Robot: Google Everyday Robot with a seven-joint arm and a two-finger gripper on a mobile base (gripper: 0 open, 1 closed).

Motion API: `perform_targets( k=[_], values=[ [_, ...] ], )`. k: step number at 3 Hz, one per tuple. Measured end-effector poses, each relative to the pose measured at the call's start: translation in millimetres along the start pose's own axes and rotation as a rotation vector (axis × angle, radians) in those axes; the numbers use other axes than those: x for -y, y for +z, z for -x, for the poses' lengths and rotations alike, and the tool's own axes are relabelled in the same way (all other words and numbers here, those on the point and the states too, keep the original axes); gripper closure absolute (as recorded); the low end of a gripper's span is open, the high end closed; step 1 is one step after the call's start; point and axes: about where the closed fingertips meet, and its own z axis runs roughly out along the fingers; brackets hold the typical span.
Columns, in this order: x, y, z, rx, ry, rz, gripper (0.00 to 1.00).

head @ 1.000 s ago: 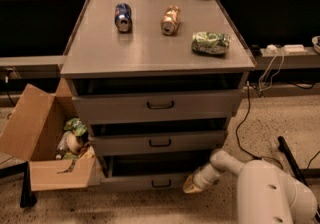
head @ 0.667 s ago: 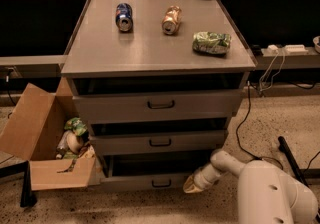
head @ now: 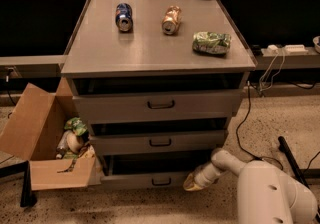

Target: Close bottom drawer

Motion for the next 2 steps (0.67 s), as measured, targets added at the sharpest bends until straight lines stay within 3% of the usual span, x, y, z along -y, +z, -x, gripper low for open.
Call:
perform_targets(
  k=[1, 2],
  values=[
    [0.0, 0.1, 0.0, 0.0, 0.0, 0.0, 0.51],
    [0.0, 0.1, 0.0, 0.0, 0.0, 0.0, 0.28]
  ],
)
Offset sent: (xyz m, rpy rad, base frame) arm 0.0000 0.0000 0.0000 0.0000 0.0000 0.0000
